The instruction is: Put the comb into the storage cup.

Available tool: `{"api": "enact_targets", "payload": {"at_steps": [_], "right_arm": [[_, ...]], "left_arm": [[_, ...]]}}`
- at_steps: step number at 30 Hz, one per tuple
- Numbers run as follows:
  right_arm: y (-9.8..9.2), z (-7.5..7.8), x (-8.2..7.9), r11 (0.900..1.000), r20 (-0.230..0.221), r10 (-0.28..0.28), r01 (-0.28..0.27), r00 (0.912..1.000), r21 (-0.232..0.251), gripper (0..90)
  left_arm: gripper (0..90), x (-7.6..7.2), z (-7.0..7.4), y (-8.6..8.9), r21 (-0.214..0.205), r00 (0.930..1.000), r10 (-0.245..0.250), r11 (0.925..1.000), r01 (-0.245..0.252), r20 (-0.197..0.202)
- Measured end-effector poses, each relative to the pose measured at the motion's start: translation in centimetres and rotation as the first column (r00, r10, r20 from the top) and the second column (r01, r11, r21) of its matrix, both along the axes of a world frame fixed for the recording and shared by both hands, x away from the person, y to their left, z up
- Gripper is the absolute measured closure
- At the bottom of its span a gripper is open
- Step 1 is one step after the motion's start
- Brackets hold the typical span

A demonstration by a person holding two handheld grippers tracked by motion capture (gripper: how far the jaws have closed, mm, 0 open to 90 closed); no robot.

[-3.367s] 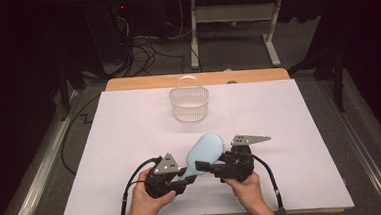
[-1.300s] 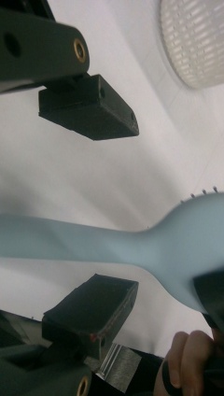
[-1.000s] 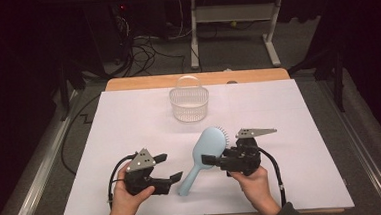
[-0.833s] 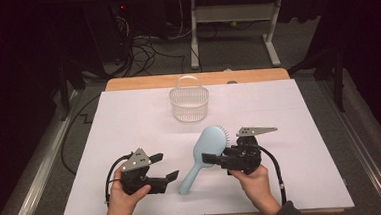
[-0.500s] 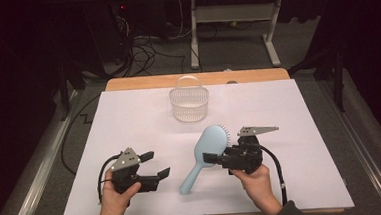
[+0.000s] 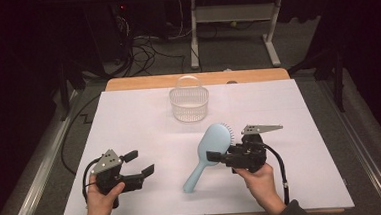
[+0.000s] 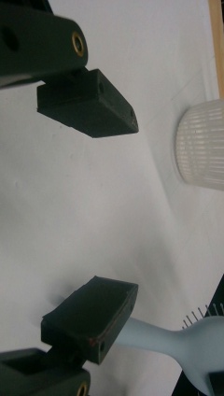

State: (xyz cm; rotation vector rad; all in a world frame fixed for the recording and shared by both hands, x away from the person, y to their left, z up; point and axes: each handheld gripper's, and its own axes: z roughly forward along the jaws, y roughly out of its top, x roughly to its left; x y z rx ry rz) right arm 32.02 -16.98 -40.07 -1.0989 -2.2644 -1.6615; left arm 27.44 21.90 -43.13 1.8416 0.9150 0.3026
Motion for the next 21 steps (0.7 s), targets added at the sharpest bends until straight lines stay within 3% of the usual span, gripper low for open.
{"api": "enact_targets", "payload": {"at_steps": [6, 16, 21], "right_arm": [[-0.4, 0.2, -0.1, 0.9999, 0.003, -0.011, 0.011, 0.9999, -0.005, 55.2], [-1.1, 0.4, 0.1, 0.9994, 0.003, -0.033, 0.033, 0.9995, -0.006, 55.2], [-1.5, 0.6, 0.2, 0.9990, 0.002, -0.043, 0.043, 0.9991, -0.009, 55.1]], "left_arm": [[21.3, 0.1, -0.3, 0.5, -0.014, 0.9991, 0.037, 0.9992, -0.037, 0.021], [21.1, 0.3, -1.5, 2.2, 0.002, 0.9912, 0.118, 0.9930, -0.118, 0.061], [21.2, 0.5, -2.3, 3.0, -0.005, 0.9875, 0.148, 0.9890, -0.148, 0.056]]}}
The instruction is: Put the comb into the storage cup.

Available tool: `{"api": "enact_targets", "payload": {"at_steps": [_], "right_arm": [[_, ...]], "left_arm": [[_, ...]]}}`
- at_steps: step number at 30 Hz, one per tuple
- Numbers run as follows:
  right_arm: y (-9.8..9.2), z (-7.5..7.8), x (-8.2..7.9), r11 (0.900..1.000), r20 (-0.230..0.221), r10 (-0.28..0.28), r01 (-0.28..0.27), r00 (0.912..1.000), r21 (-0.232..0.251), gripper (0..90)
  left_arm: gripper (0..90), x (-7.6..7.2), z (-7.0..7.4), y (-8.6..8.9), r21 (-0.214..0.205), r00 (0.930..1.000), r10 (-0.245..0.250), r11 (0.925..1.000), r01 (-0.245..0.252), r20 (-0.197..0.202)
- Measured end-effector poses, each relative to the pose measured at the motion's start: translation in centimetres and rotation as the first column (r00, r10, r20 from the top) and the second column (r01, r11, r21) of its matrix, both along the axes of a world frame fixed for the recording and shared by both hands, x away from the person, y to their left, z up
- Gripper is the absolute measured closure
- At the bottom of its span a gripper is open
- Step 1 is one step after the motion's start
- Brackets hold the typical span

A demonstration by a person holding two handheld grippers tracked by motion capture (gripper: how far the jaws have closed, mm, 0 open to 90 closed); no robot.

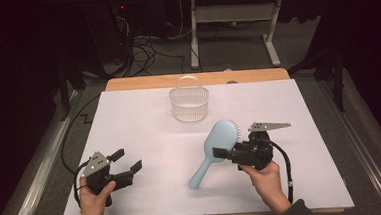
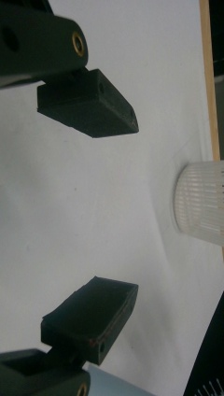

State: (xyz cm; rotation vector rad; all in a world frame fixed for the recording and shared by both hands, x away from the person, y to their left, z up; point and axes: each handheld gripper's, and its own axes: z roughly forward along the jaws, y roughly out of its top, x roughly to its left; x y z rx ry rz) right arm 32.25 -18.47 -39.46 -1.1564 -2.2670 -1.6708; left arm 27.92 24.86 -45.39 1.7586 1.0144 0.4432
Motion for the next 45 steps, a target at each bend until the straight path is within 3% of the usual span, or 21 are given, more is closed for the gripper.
{"api": "enact_targets", "payload": {"at_steps": [19, 29, 35, 45], "right_arm": [[-1.2, 1.1, 0.6, 0.9990, 0.003, -0.042, 0.042, 0.9991, 0.012, 55.0], [-1.8, 2.2, 1.5, 0.9978, 0.009, -0.067, 0.067, 0.9977, -0.007, 55.0], [-2.1, 3.0, 2.2, 0.9965, 0.018, -0.081, 0.082, 0.9965, -0.019, 54.9], [-3.1, 4.0, 3.6, 0.9925, 0.012, -0.122, 0.122, 0.9925, -0.004, 54.7]], "left_arm": [[21.1, 0.3, -1.1, 0.2, 0.021, 0.9997, 0.019, 0.9996, -0.018, -0.016], [20.1, 0.5, -1.3, 0.3, -0.009, 0.9993, 0.019, 0.9998, -0.019, -0.032], [20.1, 0.6, -1.5, 0.1, 0.017, 0.9990, 0.034, 0.9993, -0.033, -0.028], [19.9, 0.5, -1.4, 0.2, 0.014, 0.9990, 0.040, 0.9991, -0.040, -0.021]]}}
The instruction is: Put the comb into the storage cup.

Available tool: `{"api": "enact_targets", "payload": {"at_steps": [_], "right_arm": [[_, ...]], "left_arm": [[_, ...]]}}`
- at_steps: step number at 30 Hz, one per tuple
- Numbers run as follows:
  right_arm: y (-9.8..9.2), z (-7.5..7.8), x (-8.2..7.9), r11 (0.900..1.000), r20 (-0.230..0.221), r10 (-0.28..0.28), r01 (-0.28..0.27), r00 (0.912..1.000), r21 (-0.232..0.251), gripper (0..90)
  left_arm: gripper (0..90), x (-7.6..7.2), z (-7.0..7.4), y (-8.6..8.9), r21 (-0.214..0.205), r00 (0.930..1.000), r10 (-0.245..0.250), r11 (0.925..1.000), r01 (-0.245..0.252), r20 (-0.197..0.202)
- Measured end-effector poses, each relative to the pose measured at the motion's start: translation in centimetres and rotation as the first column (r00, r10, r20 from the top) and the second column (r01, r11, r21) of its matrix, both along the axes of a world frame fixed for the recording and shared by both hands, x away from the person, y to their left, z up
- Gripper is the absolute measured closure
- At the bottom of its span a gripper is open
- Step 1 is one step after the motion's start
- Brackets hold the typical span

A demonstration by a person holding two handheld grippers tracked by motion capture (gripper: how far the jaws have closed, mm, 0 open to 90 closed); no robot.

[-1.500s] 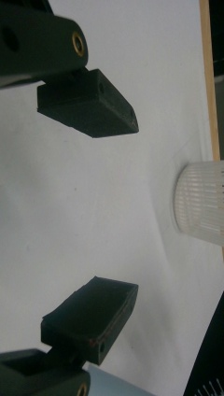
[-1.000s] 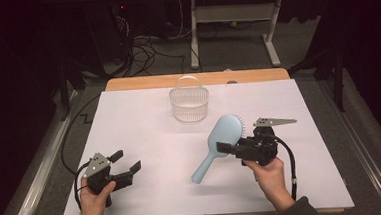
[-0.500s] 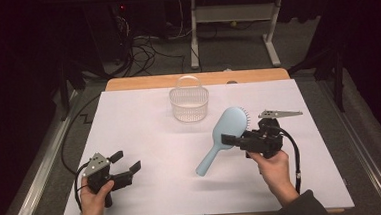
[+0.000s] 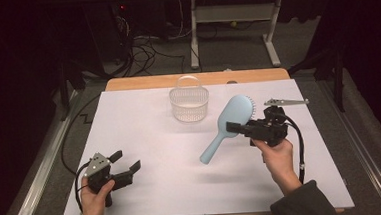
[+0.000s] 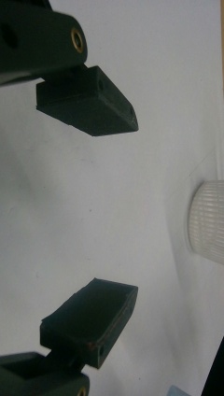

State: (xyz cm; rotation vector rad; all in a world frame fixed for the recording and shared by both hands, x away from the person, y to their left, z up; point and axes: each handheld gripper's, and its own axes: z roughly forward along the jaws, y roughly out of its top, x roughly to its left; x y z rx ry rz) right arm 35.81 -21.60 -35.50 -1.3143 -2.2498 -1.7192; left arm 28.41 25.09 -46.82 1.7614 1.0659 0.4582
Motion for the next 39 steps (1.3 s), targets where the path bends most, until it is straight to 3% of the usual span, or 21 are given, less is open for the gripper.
{"api": "enact_targets", "payload": {"at_steps": [10, 39], "right_arm": [[-0.3, 1.2, 0.7, 0.9995, 0.009, -0.015, 0.015, 0.9998, -0.026, 54.7], [2.1, 4.7, 3.7, 0.9936, 0.046, -0.006, 0.011, 0.9989, -0.113, 54.4]], "left_arm": [[19.8, -0.1, -0.1, 0.0, 0.013, 1.0000, 0.005, 0.9999, -0.005, 0.005], [19.8, -0.1, -0.2, -0.1, 0.025, 1.0000, -0.001, 0.9997, 0.001, 0.002]]}}
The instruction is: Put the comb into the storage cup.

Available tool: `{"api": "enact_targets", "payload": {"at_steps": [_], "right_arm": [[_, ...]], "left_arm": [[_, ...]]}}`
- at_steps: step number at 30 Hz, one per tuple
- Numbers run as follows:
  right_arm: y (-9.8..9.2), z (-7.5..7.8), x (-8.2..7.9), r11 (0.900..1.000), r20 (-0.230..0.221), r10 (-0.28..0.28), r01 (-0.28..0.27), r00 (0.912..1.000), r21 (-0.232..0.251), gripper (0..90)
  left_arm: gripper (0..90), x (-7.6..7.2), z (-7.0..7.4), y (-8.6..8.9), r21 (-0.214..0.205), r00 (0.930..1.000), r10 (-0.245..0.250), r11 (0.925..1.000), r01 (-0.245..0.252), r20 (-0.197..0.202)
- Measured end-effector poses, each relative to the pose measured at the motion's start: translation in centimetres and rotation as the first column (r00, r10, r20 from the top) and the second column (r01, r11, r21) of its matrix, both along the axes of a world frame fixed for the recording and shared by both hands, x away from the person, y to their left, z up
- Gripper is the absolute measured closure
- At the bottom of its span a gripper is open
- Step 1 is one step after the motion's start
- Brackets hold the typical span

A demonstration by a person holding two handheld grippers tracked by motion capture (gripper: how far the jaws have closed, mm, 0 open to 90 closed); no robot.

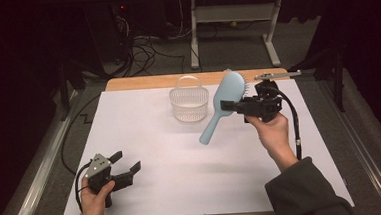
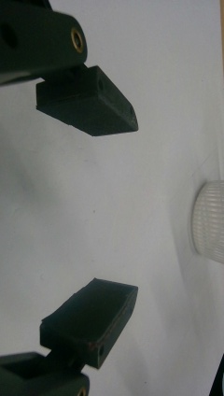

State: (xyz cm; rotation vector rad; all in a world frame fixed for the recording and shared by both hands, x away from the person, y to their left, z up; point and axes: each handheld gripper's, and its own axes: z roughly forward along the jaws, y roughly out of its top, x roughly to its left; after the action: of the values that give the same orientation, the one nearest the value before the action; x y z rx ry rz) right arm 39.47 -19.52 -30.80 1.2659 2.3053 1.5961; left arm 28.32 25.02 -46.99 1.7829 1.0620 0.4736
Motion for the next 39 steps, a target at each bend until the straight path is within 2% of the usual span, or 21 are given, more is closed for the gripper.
{"api": "enact_targets", "payload": {"at_steps": [21, 29, 34, 39], "right_arm": [[2.1, 1.5, 2.3, 0.9997, 0.024, 0.003, -0.002, 0.9997, -0.022, 54.3], [2.7, 1.8, 3.2, 0.9992, 0.027, -0.012, 0.013, 0.9995, -0.038, 54.3], [3.1, 1.6, 3.7, 0.9968, 0.022, -0.034, 0.035, 0.9992, -0.072, 54.2], [3.2, 1.9, 4.0, 0.9959, 0.024, -0.050, 0.052, 0.9985, -0.074, 54.3]], "left_arm": [[19.9, 0.0, 0.0, -0.1, 0.009, 1.0000, 0.007, 0.9999, -0.007, 0.003], [19.9, 0.0, 0.0, -0.1, 0.011, 1.0000, 0.006, 0.9999, -0.006, 0.005], [19.8, -0.2, 0.0, -0.3, 0.016, 1.0000, 0.000, 0.9999, 0.000, 0.006], [19.5, -0.2, 0.1, -0.3, 0.018, 0.9999, 0.000, 0.9998, 0.000, 0.013]]}}
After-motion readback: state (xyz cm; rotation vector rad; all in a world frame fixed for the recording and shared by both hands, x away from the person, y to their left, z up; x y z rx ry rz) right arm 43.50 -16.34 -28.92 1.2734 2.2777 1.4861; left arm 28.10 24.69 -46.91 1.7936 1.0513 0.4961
